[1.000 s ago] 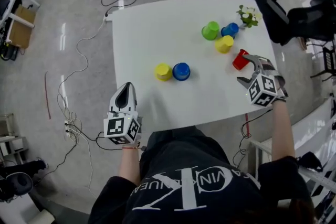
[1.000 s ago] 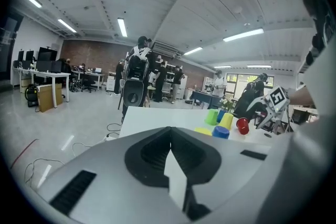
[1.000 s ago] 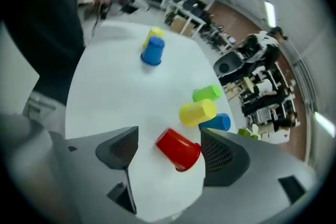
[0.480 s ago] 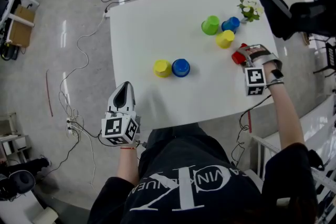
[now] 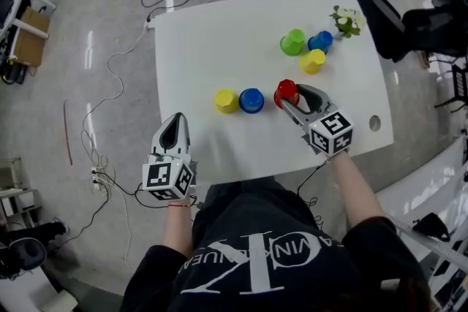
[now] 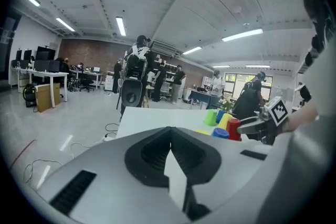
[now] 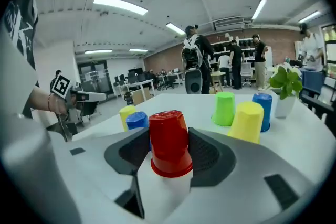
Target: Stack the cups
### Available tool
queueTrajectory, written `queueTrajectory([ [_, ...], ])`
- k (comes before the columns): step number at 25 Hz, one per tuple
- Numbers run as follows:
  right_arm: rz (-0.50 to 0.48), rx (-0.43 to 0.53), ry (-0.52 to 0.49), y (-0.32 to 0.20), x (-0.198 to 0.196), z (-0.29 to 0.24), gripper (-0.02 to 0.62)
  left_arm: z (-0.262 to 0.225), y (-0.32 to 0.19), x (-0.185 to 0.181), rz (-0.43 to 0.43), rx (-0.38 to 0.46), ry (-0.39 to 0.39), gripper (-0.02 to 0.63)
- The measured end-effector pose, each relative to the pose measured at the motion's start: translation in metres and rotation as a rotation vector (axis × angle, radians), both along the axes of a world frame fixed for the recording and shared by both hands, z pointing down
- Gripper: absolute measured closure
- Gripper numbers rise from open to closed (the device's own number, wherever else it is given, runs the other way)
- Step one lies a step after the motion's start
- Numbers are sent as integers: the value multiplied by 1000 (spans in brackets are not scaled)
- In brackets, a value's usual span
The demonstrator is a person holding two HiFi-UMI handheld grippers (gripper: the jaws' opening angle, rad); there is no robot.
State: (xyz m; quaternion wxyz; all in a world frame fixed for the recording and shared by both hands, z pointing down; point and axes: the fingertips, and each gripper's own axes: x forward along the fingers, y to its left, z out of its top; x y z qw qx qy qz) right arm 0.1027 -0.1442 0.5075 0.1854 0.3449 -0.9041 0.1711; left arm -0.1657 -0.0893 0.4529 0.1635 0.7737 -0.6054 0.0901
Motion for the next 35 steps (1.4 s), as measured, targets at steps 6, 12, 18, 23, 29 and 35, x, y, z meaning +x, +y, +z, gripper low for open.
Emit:
queueTrajectory([
  [6, -25, 79, 141, 21, -10, 25, 370, 4, 1, -2, -6, -10, 0, 603],
  [12, -22, 70, 132, 21, -13, 25, 370, 4, -2, -1, -1, -10, 3, 603],
  [18, -36, 66, 131, 20, -17, 25, 370, 5, -4, 0, 3, -15, 5, 603],
  [23, -41, 70, 135, 18, -20, 24, 370, 6, -7, 2, 9, -16, 6, 603],
  [29, -39, 64, 132, 16, -20, 26, 368, 8, -8, 1, 10, -19, 4, 603],
  [35, -37, 60, 67, 16, -19, 17, 331, 11, -10, 3, 18, -28, 6, 603],
])
